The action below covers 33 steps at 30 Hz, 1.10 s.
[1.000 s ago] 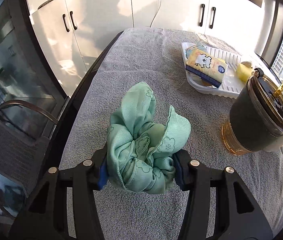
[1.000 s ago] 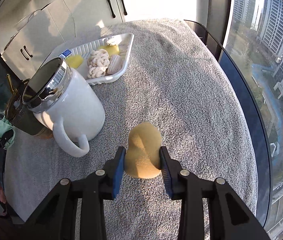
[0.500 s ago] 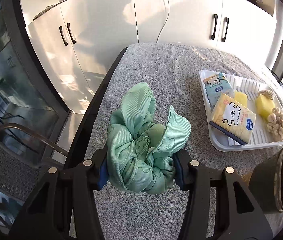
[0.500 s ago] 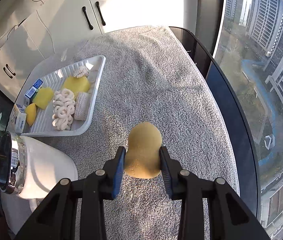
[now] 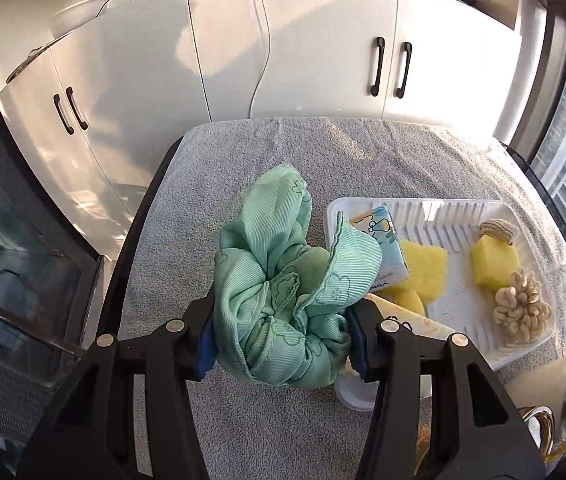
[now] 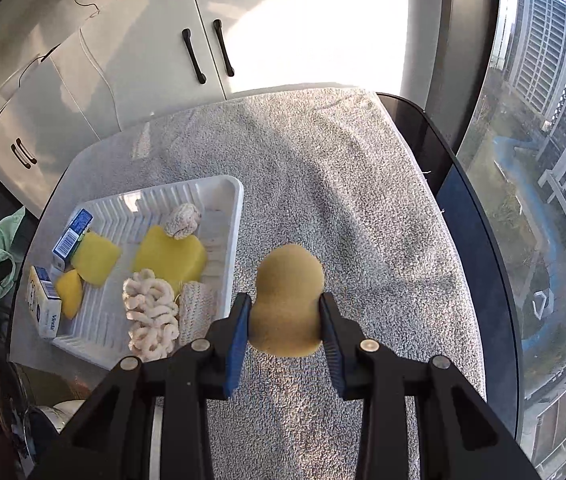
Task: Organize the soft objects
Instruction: 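Carry the mint-green cloth and tan makeup sponge to the white tray with both tools, then lower the cloth and makeup sponge into the tray and open both tools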
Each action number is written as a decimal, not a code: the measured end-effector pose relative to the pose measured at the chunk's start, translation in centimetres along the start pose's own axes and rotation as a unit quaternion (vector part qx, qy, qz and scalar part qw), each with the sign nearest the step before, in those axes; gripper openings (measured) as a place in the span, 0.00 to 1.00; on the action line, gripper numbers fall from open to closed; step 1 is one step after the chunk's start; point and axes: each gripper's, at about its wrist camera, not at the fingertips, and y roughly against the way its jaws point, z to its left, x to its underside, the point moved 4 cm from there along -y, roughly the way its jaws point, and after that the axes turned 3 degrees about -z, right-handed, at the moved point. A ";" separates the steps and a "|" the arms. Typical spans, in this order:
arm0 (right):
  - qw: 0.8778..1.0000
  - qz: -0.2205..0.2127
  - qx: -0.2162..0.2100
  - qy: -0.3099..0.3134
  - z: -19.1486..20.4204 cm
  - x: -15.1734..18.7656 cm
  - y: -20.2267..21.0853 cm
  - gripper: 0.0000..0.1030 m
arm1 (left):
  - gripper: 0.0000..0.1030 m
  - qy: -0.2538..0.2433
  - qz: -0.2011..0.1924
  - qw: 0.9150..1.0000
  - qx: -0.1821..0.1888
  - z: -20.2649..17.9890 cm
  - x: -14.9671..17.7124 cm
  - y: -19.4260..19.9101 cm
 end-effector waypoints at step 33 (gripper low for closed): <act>0.987 0.089 -0.109 0.081 12.4 -6.4 -10.7 0.36 | 0.53 -0.174 0.119 0.960 0.186 -12.8 1.4 -4.3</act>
